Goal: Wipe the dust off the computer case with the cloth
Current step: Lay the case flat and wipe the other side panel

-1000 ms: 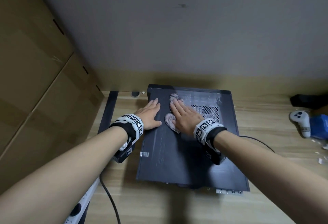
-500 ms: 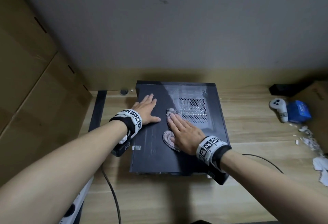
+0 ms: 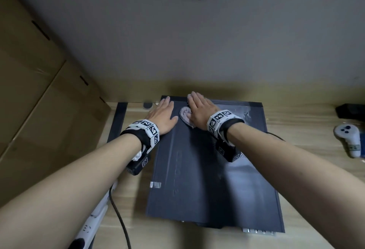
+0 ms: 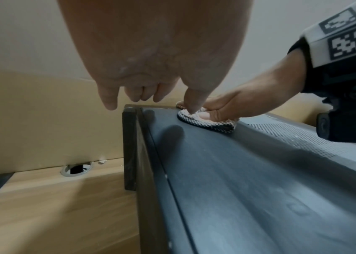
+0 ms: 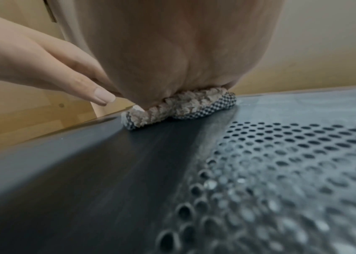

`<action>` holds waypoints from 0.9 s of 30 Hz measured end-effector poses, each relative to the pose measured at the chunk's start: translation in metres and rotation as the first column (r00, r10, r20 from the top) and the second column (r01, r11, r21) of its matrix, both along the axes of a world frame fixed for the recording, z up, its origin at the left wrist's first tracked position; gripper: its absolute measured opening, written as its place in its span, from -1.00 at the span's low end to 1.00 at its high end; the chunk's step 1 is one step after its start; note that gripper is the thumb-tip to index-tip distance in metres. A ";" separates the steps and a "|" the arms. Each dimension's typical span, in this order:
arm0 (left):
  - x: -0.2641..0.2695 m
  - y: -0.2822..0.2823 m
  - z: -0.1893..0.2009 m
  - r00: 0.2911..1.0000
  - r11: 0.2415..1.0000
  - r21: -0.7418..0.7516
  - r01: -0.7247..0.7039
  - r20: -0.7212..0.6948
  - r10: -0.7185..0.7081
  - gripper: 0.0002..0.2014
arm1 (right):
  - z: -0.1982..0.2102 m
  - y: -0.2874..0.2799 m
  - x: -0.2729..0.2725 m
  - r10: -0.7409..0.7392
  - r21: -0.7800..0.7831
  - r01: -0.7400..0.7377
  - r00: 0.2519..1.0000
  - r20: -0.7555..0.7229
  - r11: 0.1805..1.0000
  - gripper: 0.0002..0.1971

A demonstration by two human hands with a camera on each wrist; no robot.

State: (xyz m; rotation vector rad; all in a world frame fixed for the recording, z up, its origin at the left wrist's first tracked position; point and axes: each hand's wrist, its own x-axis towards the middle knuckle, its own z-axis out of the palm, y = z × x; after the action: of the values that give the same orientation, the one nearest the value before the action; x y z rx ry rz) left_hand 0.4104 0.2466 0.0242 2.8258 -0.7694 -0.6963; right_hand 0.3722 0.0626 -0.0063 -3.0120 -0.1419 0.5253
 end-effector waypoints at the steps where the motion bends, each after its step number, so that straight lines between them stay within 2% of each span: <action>1: 0.004 -0.003 0.001 1.000 1.000 0.009 0.004 0.003 -0.004 -0.33 | 0.000 0.000 0.000 -0.007 0.008 0.007 1.000 0.007 1.000 -0.29; 6: 0.002 -0.023 0.008 0.999 0.999 0.034 0.033 -0.001 -0.033 -0.35 | 0.002 -0.004 -0.023 0.006 0.003 -0.006 0.999 0.052 1.000 -0.30; 10: -0.013 -0.029 0.005 0.998 0.996 0.061 0.065 0.013 -0.066 -0.35 | 0.001 -0.012 -0.072 0.002 -0.021 -0.001 0.999 0.043 1.000 -0.31; 18: -0.026 -0.008 -0.009 0.995 0.991 0.126 -0.053 0.090 0.041 -0.37 | -0.001 -0.009 -0.172 -0.035 0.007 0.035 0.997 0.071 0.999 -0.20; 24: -0.021 -0.006 -0.014 0.996 0.997 0.057 -0.059 0.069 0.055 -0.41 | -0.001 -0.009 -0.171 -0.017 -0.008 0.017 0.999 0.039 1.000 -0.13; 27: -0.017 -0.006 -0.013 0.997 0.997 0.063 -0.042 0.074 0.037 -0.45 | 0.002 -0.013 -0.147 -0.008 -0.016 0.009 1.000 0.024 1.000 -0.20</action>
State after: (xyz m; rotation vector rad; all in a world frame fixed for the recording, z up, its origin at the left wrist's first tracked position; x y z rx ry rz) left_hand 0.3934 0.2404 0.0114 2.9313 -0.7122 -0.6266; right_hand 0.2251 0.0499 -0.0041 -3.0338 -0.1268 0.4919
